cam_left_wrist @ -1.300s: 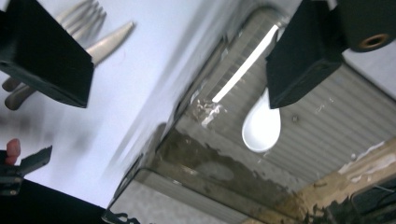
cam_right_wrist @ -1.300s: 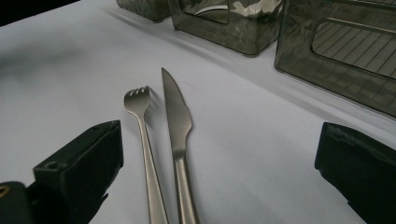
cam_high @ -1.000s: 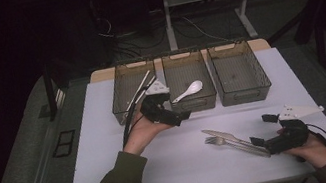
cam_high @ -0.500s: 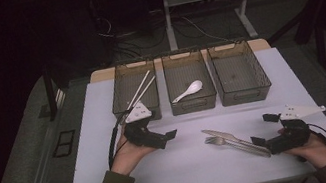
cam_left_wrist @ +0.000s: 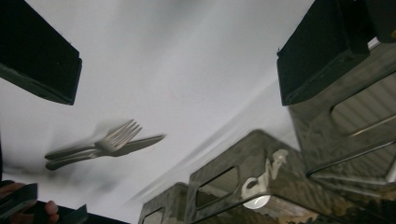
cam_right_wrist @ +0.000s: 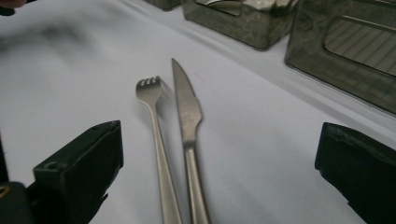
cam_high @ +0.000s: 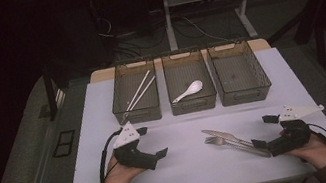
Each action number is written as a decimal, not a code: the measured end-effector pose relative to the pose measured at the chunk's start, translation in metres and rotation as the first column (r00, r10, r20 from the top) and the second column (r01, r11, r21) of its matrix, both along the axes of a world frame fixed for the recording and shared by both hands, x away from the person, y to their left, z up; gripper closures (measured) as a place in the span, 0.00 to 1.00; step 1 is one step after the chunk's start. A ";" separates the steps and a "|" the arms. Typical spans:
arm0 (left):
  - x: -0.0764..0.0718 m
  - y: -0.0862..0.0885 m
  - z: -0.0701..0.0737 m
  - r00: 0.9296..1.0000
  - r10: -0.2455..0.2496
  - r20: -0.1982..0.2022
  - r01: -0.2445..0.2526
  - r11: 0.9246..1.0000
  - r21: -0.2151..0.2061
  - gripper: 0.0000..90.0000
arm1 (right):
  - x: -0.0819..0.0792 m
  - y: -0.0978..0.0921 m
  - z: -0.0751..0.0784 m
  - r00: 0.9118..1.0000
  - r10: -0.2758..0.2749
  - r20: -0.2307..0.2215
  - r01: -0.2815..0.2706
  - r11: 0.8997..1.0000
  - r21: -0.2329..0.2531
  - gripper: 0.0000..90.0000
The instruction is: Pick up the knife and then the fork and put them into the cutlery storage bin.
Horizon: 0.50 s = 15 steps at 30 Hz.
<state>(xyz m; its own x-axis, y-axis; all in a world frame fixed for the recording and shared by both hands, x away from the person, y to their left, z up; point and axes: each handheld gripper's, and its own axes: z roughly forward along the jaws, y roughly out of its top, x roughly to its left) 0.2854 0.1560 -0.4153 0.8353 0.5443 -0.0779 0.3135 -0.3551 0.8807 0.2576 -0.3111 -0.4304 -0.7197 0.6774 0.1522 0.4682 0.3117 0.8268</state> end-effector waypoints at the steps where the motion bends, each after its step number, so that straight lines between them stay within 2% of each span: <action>1: -0.001 0.002 -0.001 1.000 0.004 -0.005 -0.004 1.000 -0.003 0.00 | -0.001 0.001 0.002 1.000 0.010 -0.003 -0.010 1.000 -0.007 0.01; 4: -0.005 0.010 -0.006 1.000 0.015 -0.027 -0.015 1.000 -0.022 0.00 | -0.001 0.005 0.005 1.000 0.023 -0.003 -0.023 0.999 -0.033 0.01; 9: -0.009 0.017 -0.011 0.999 0.023 -0.034 -0.023 1.000 -0.011 0.00 | -0.003 0.015 0.006 0.998 0.047 -0.040 -0.050 0.996 -0.075 0.01; 11: -0.009 0.018 -0.011 0.999 0.026 -0.039 -0.026 1.000 -0.008 0.00 | -0.003 0.019 0.006 0.997 0.063 -0.054 -0.068 0.994 -0.085 0.09; 12: -0.009 0.018 -0.012 0.999 0.029 -0.044 -0.030 0.999 -0.014 0.00 | -0.004 0.020 0.006 0.996 0.075 -0.056 -0.079 0.993 -0.088 0.09; 15: -0.007 0.018 -0.013 0.999 0.025 -0.047 -0.024 1.000 0.007 0.00 | -0.003 0.025 0.007 0.994 0.081 -0.069 -0.087 0.991 -0.103 0.11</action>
